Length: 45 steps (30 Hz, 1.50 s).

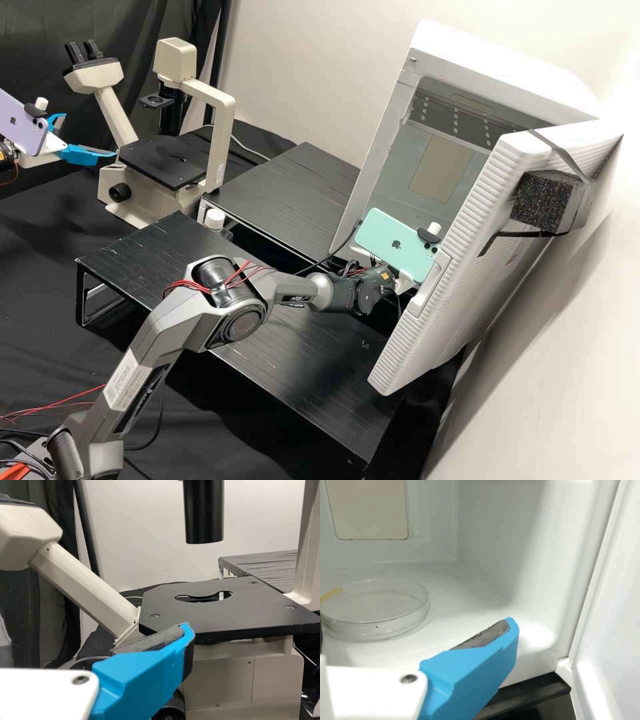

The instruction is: Take out the petri dish and place it under the microscope.

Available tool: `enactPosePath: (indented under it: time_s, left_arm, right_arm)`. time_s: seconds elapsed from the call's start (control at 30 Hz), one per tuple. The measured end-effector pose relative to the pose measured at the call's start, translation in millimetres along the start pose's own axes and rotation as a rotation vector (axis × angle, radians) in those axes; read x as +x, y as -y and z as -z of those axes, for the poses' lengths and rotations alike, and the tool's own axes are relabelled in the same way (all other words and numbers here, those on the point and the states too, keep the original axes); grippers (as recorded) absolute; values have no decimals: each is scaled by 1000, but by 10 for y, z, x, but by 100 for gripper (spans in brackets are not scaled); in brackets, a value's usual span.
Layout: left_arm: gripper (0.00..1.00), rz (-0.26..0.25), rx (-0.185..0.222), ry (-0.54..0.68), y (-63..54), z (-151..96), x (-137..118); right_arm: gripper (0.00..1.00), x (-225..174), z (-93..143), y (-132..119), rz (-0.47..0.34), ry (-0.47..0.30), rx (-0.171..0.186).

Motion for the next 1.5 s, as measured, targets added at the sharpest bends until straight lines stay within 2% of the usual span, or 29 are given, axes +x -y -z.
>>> enactPosePath:
  time_s: [0.53, 0.73, 1.5]
  left_arm:
    - [100, 0, 0, 0, 0, 0, 0]
    - [100, 0, 0, 0, 0, 0, 0]
    - [100, 0, 0, 0, 0, 0, 0]
  right_arm:
    - [100, 39, 174, -24, -4, 1, -19]
    - [100, 75, 237, -47, -8, 5, -39]
    - [100, 196, 391, 181, 32, -35, -46]
